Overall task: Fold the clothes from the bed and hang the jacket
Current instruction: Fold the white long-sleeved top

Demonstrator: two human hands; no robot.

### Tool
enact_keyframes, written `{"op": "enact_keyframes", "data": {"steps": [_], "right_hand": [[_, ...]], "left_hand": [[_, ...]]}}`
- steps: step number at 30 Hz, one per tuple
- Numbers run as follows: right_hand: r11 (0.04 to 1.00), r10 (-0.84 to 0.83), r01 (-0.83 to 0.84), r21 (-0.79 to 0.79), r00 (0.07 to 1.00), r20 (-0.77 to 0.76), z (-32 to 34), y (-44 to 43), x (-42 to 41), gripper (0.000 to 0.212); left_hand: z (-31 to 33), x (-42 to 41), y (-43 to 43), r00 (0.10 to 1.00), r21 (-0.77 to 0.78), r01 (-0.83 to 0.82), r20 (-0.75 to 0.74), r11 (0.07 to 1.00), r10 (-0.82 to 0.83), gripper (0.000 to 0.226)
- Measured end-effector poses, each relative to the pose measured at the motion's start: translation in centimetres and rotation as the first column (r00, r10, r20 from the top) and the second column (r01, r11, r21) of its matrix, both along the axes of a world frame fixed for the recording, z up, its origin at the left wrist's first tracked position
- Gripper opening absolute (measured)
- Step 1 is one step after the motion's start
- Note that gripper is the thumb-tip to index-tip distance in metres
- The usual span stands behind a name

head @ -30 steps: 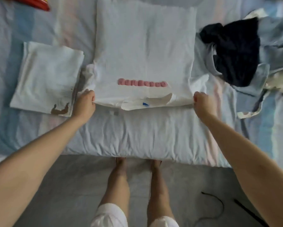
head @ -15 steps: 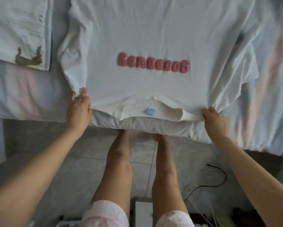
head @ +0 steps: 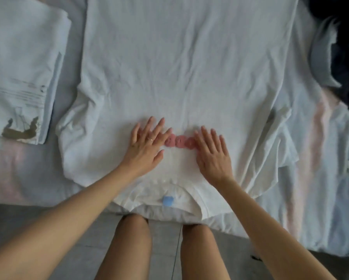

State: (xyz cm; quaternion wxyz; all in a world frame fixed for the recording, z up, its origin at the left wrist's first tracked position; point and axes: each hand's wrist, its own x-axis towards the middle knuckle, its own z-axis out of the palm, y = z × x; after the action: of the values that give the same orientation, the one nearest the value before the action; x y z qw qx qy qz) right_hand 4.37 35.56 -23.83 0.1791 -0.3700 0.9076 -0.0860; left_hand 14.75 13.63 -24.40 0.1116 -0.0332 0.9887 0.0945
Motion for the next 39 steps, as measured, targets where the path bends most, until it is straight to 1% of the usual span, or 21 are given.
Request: {"op": "enact_keyframes", "data": {"steps": [2,4,7,11,15,19,22,23,24,25,26,27,28,29,30,31,32,34,35,37,39], "right_hand": [[0.996,0.082,-0.08,0.045,0.996,-0.044,-1.6,-2.7,-4.9,0.057],[0.994,0.076,-0.065,0.083,0.988,-0.136,-2.7,-5.0,-10.1,0.06],[0.993,-0.029,0.051,0.103,0.979,-0.202,-3.9,-8.2,-19.9,0.064],[0.972,-0.159,0.191,0.139,0.965,-0.209,-4.0,-11.4,-31.4,0.066],[0.96,-0.209,0.242,0.138,0.953,-0.219,-4.1,-13.5,-39.4,0.069],[0.95,-0.245,0.283,0.131,0.937,-0.249,-4.5,-14.9,-44.0,0.074],[0.952,-0.229,0.264,0.156,0.951,-0.207,-4.0,-15.8,-45.6,0.072],[0.961,-0.216,0.244,0.134,0.957,-0.192,-4.0,-15.9,-45.4,0.07],[0.96,-0.257,0.271,0.065,0.95,-0.178,-3.5,-15.3,-45.4,0.068],[0.939,-0.345,0.342,-0.049,0.92,-0.188,-3.3,-14.7,-44.7,0.065],[0.863,-0.502,0.471,-0.182,0.837,-0.217,-3.2,-13.7,-44.1,0.063],[0.72,-0.691,0.63,-0.291,0.69,-0.216,-2.7,-12.5,-43.9,0.06],[0.528,-0.847,0.778,-0.34,0.509,-0.151,-2.3,-11.4,-44.0,0.057],[0.35,-0.935,0.883,-0.313,0.352,-0.053,-1.9,-10.4,-44.5,0.052],[0.257,-0.961,0.937,-0.237,0.274,0.042,-1.6,-9.6,-45.1,0.045],[0.263,-0.952,0.949,-0.173,0.284,0.111,-1.2,-9.2,-45.9,0.039],[0.312,-0.928,0.936,-0.161,0.337,0.161,-0.8,-9.1,-46.6,0.035],[0.364,-0.888,0.908,-0.21,0.406,0.218,0.0,-9.2,-48.1,0.029],[0.355,-0.875,0.898,-0.261,0.417,0.245,0.3,-9.4,-48.5,0.027],[0.351,-0.871,0.877,-0.329,0.434,0.229,0.2,-9.2,-49.0,0.029],[0.359,-0.856,0.857,-0.369,0.46,0.236,-0.6,-8.8,-49.0,0.019]], "left_hand": [[-1.8,-5.5,-1.8,1.0,-0.049,0.018,0.005,0.999,-0.018,0.069],[-2.8,-10.3,-4.3,1.0,-0.122,0.001,-0.005,0.993,-0.001,0.074],[-3.8,-18.9,-8.2,0.996,-0.191,-0.087,-0.036,0.978,0.081,0.076],[-4.5,-29.6,-12.0,0.967,-0.175,-0.248,-0.095,0.953,0.234,0.077],[-4.9,-37.7,-13.9,0.932,-0.164,-0.357,-0.122,0.92,0.34,0.079],[-5.3,-41.1,-14.5,0.92,-0.185,-0.382,-0.162,0.905,0.356,0.081],[-5.0,-40.9,-14.5,0.923,-0.185,-0.376,-0.166,0.908,0.348,0.082],[-5.1,-40.4,-14.6,0.919,-0.182,-0.384,-0.167,0.905,0.357,0.083],[-4.9,-40.8,-14.5,0.922,-0.176,-0.379,-0.157,0.908,0.354,0.082],[-4.8,-40.7,-14.5,0.922,-0.172,-0.38,-0.157,0.909,0.355,0.082],[-4.7,-40.8,-14.5,0.924,-0.173,-0.375,-0.15,0.911,0.351,0.082],[-4.5,-40.9,-14.4,0.926,-0.17,-0.37,-0.144,0.913,0.349,0.082],[-4.5,-40.9,-14.5,0.926,-0.171,-0.37,-0.142,0.913,0.349,0.082],[-4.4,-40.9,-14.4,0.927,-0.167,-0.369,-0.141,0.914,0.348,0.081],[-4.4,-40.9,-14.4,0.927,-0.163,-0.367,-0.144,0.916,0.346,0.081],[-4.3,-40.9,-14.4,0.927,-0.153,-0.366,-0.143,0.918,0.346,0.081],[-4.3,-40.8,-14.4,0.927,-0.146,-0.366,-0.144,0.919,0.346,0.081],[-4.2,-40.9,-14.4,0.925,-0.141,-0.371,-0.146,0.918,0.351,0.081],[-4.2,-41.0,-14.4,0.925,-0.144,-0.371,-0.142,0.917,0.352,0.081],[-4.1,-41.0,-14.4,0.925,-0.142,-0.372,-0.143,0.917,0.353,0.081],[-4.2,-41.0,-14.5,0.926,-0.135,-0.368,-0.148,0.92,0.348,0.08]]}}
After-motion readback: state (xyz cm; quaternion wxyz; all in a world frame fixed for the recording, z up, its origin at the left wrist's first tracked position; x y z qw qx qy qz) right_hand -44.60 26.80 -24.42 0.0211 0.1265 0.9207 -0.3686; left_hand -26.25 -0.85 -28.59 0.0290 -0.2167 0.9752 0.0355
